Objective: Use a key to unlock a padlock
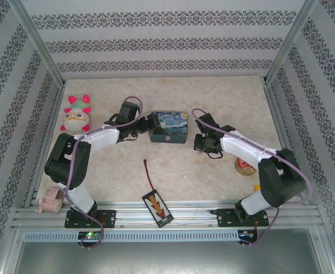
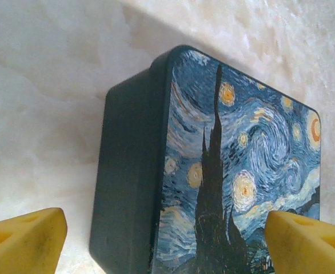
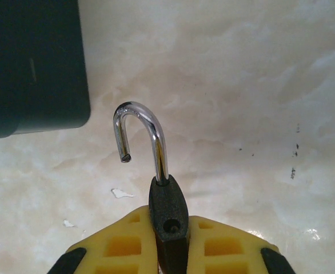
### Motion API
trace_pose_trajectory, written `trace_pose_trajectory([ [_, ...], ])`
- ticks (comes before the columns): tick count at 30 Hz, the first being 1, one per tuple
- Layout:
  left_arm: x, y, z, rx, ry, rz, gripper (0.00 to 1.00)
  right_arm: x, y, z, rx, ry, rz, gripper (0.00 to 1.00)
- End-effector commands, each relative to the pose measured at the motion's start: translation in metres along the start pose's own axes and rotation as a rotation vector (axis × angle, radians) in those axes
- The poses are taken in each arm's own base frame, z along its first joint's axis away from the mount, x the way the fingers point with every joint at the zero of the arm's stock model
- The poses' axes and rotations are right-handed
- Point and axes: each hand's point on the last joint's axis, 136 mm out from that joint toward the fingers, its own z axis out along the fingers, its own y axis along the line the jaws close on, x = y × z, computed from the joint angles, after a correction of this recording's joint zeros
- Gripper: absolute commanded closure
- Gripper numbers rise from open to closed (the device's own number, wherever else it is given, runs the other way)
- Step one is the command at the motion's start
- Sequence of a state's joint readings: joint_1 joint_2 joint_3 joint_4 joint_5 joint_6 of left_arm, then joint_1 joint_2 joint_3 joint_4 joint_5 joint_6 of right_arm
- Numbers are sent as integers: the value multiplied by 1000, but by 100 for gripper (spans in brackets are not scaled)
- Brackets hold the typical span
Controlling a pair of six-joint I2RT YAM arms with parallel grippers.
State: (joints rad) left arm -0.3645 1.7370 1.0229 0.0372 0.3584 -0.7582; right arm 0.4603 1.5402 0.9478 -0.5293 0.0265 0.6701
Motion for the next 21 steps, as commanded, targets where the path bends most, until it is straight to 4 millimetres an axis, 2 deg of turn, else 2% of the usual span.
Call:
trace_pose_trajectory([
  [1,4,-10,4,82,14,-53,11,-6,-6,4,58,48,-52,100],
  [9,20,-27,12,123,45,-46,11,-17,-16,24,110,132,-60,100],
  [17,26,-35,16,147,56,-63,11,-20,-43,34,256,184,-88,97],
  [21,26,-33,15,143,44,-80,9,-20,-53,37,330,196,-101,93],
])
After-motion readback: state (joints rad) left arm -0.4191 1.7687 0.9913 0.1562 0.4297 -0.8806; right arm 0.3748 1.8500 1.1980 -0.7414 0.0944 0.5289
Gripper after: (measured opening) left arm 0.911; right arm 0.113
